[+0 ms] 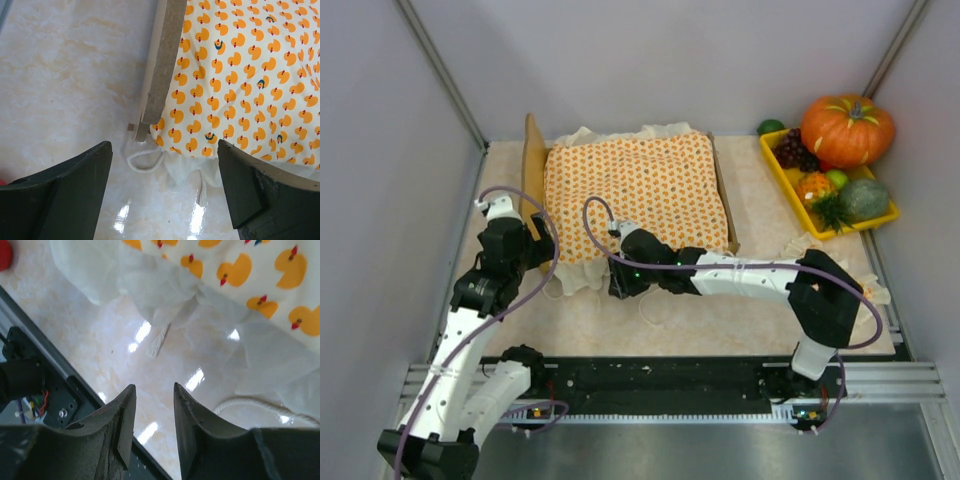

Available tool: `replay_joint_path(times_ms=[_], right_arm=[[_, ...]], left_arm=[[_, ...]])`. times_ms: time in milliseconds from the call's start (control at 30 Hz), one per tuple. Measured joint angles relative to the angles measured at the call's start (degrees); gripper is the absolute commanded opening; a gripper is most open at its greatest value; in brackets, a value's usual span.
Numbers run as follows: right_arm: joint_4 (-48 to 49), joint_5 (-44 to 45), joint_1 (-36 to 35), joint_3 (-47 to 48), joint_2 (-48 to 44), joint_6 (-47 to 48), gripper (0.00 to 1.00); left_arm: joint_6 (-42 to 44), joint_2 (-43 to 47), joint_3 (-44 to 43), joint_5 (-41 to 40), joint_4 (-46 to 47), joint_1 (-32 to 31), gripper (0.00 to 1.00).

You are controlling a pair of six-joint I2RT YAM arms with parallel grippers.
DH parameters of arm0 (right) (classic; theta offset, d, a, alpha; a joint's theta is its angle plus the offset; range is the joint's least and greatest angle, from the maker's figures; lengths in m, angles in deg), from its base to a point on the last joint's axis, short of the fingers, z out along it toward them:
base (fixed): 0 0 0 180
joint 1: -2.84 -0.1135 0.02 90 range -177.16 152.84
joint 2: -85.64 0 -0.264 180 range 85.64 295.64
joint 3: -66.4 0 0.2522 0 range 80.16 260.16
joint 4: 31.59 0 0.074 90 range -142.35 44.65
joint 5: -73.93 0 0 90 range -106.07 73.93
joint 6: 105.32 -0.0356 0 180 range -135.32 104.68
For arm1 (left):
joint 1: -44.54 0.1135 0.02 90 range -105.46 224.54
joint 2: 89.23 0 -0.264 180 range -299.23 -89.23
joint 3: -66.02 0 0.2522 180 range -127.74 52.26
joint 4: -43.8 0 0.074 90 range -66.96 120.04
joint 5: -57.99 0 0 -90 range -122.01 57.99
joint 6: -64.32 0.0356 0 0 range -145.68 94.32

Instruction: Set up the pet bed

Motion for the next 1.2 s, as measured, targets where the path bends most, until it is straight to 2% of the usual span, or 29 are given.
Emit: replay_joint_path(times_ms=[167,300,467,667,867,1000,1200], right_arm=[[3.1,5.7,-0.2,2.7,5.1,-1.5,0.35],[5.5,11.7,0.9,9.2,12.6,-2.4,0.35],[7.5,13.3,2.8,12.5,16.2,-3.0,0.38],[10.0,11.7,6.3,12.7,17.1,-2.4,0.44],[9.1,7.1,8.4,18.6,21.9,0.5,0.44],[10.9,4.6,9.0,16.9,21.3,0.6,0.44],[13.2,5.6,7.5,6.8,15.3,0.6,0.44]], left_arm=[[0.5,-1.4,0.0,0.7,0.9,0.3,0.96],[1.7,-4.3,0.0,1.7,2.2,1.1,0.97],[2.8,-7.7,0.0,3.8,3.1,3.2,0.96],[3.8,-9.8,0.0,6.2,5.5,5.3,0.95],[4.4,-14.8,0.0,8.9,8.0,7.3,0.9],[4.7,-16.7,0.0,10.7,8.9,7.9,0.87],[4.8,-17.0,0.0,12.0,9.7,8.2,0.88]])
